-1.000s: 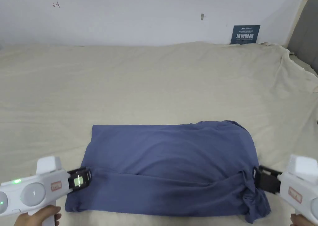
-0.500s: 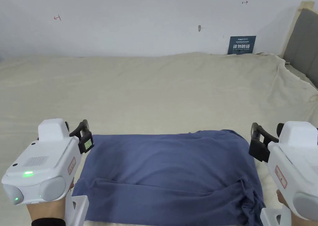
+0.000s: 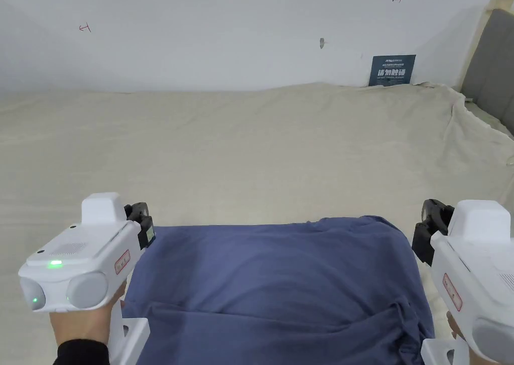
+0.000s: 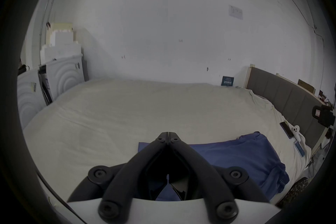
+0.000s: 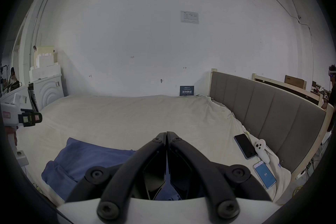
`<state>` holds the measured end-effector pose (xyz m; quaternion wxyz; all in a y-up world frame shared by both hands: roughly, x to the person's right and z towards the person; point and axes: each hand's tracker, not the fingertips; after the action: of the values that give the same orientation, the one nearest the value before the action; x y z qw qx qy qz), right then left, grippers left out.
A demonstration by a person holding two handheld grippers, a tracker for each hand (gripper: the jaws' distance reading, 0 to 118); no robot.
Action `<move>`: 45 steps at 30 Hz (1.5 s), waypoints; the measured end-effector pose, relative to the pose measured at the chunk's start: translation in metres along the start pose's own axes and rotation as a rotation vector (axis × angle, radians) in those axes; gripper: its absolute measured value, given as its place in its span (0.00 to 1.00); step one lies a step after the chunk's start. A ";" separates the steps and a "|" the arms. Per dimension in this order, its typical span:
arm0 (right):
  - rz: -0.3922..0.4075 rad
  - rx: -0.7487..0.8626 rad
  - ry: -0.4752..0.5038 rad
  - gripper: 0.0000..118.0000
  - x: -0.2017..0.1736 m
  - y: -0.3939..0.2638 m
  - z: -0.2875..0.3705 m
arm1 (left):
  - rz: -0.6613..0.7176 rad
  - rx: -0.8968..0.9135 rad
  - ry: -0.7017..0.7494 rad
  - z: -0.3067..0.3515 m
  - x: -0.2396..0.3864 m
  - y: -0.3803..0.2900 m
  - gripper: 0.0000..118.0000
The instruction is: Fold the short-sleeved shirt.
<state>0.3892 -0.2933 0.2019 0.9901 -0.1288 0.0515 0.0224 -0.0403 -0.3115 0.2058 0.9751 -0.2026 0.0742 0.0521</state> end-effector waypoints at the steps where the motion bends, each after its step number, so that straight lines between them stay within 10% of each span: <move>1: 0.002 -0.006 0.000 0.00 -0.001 0.001 -0.007 | 0.014 -0.025 -0.009 -0.014 -0.005 0.003 0.00; 10: 0.005 -0.062 -0.001 0.00 0.000 -0.004 -0.068 | 0.053 -0.292 0.010 -0.155 -0.041 0.019 0.04; 14: 0.000 -0.093 -0.011 0.00 0.003 -0.011 -0.091 | 0.115 -0.429 0.042 -0.207 -0.056 0.010 0.61; 16: -0.002 -0.113 -0.015 0.00 0.006 -0.016 -0.101 | 0.091 -0.489 0.076 -0.226 -0.060 0.003 0.71; 21: -0.010 -0.148 -0.033 0.00 0.012 -0.027 -0.116 | 0.010 -0.573 0.111 -0.260 -0.066 -0.017 0.70; 25: -0.028 -0.172 -0.049 0.00 0.018 -0.036 -0.121 | -0.005 -0.654 0.106 -0.277 -0.067 -0.033 0.33; 37: -0.079 -0.416 0.008 0.02 0.041 -0.037 -0.184 | 0.020 -0.547 -0.001 -0.235 -0.056 -0.019 0.01; 41: -0.084 -0.521 0.031 0.48 0.043 -0.042 -0.229 | 0.056 -0.477 -0.057 -0.198 -0.057 -0.001 0.01; 45: -0.037 -0.635 0.011 0.54 0.038 -0.055 -0.272 | 0.061 -0.461 -0.067 -0.179 -0.060 0.009 0.01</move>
<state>0.4043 -0.4156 -0.0501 0.9004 -0.4324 0.0450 0.0189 -0.1225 -0.3792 0.0502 0.9029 -0.4158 0.0340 0.1037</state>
